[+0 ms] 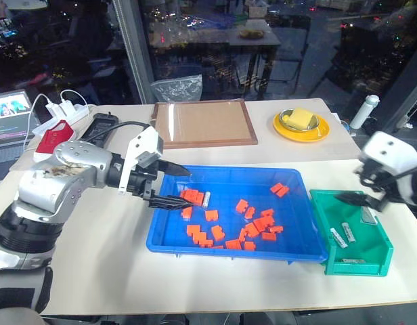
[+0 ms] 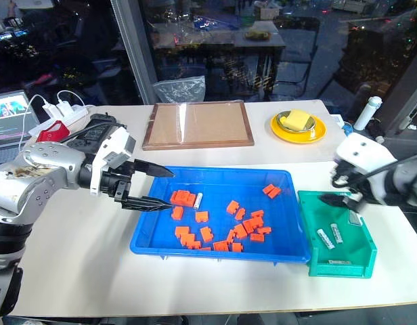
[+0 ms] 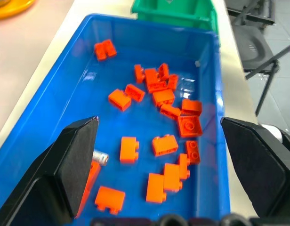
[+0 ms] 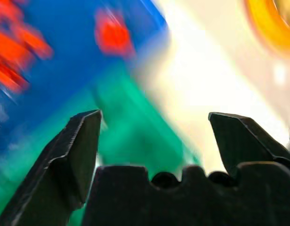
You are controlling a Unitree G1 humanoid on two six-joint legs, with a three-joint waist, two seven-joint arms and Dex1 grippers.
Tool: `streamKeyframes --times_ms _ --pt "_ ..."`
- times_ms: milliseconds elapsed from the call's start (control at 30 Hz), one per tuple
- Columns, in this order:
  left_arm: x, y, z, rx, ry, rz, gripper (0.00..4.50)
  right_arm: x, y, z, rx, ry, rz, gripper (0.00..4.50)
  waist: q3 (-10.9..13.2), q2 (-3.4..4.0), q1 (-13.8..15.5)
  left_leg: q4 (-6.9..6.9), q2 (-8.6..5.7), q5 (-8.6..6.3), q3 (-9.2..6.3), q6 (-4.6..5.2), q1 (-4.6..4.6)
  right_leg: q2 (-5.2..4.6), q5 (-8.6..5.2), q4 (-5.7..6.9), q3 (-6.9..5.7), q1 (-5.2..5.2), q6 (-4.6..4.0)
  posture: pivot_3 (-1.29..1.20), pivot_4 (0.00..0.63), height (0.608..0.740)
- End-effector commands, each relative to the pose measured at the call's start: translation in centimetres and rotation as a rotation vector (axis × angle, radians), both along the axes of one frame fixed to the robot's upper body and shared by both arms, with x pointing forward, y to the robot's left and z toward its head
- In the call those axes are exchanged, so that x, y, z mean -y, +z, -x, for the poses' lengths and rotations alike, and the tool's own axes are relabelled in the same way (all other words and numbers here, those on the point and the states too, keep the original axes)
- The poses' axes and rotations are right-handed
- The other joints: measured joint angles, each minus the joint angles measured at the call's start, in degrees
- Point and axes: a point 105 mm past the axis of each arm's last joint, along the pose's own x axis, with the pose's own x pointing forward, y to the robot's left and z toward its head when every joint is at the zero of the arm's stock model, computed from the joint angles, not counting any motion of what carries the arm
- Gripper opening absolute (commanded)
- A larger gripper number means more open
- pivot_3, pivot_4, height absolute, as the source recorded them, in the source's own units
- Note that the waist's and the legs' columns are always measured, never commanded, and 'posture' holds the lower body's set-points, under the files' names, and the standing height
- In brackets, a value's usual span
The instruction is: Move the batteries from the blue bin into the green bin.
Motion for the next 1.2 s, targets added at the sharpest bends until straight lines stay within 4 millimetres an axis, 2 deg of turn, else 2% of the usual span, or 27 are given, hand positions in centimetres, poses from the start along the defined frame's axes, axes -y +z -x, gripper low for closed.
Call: streamKeyframes --times_ms 33,133,300,400,567,700,933,1133,1200 --pt "-2.7 1.0 0.2 0.065 0.112 -0.037 4.5 -6.7 -0.1 0.0 -0.031 0.213 -0.065 4.22 0.01 0.02 -0.26 0.01 0.09 0.0 -0.01 0.0 0.01 0.12 0.04 0.03 0.02 -0.01 -0.07 0.0 0.15 0.74" --pt "-4.5 1.3 0.3 0.069 0.211 -0.024 4.5 -10.7 -2.2 -1.0 -0.056 0.299 -0.05 4.22 0.0 0.04 0.54 -0.04 0.2 0.0 -0.23 0.0 -0.01 0.31 0.07 0.08 0.0 -0.07 -0.13 0.0 0.15 0.74" --pt "-6.5 0.6 1.6 0.045 0.283 -0.066 4.5 -14.5 -4.8 -3.0 -0.084 0.289 -0.063 4.22 0.01 0.01 1.41 -0.06 0.21 0.04 -0.39 -0.08 -0.13 0.41 0.13 0.27 0.0 -0.14 -0.22 0.0 0.15 0.74" --pt "-6.6 0.5 2.6 0.031 0.298 -0.044 4.5 -16.0 -6.0 -4.0 -0.091 0.301 -0.058 4.22 0.01 0.01 1.19 -0.17 0.24 0.15 -0.39 -0.28 -0.11 0.43 0.15 0.37 0.01 -0.24 -0.26 0.0 0.15 0.74" --pt "-5.6 0.5 3.1 0.036 0.287 -0.026 4.5 -17.4 -6.9 -5.8 -0.099 0.306 -0.097 4.22 0.0 0.0 0.73 -0.18 0.29 0.2 -0.34 -0.35 -0.07 0.44 0.15 0.7 0.01 -0.58 -0.26 0.0 0.15 0.74" --pt "-5.3 0.7 3.2 0.036 0.286 -0.022 4.5 -18.7 -8.5 -6.4 -0.144 0.333 -0.119 4.22 -0.01 0.0 0.02 -0.19 0.36 0.2 -0.3 -0.36 -0.01 0.51 0.16 0.94 0.01 -0.71 -0.27 0.0 0.15 0.74" --pt "-5.3 1.2 3.5 0.039 0.288 -0.03 4.5 -19.6 -10.2 -7.5 -0.149 0.351 -0.106 4.22 -0.01 0.01 -0.17 -0.24 0.41 0.2 -0.27 -0.36 0.0 0.55 0.17 1.03 0.02 -0.8 -0.29 0.0 0.15 0.74" --pt "-5.3 0.6 4.0 0.022 0.28 -0.077 4.5 -19.8 -11.9 -8.0 -0.158 0.37 -0.056 4.22 -0.01 0.02 -0.57 -0.28 0.42 0.21 -0.27 -0.37 0.03 0.57 0.17 1.04 0.03 -0.81 -0.29 0.0 0.15 0.74" --pt "-5.3 0.8 4.0 0.023 0.279 -0.073 4.5 -19.9 -12.0 -7.8 -0.188 0.367 -0.084 3.7 -0.02 0.01 -0.7 -0.35 0.43 0.25 -0.28 -0.44 0.04 0.57 0.17 1.03 0.02 -0.81 -0.29 0.0 0.15 0.74"
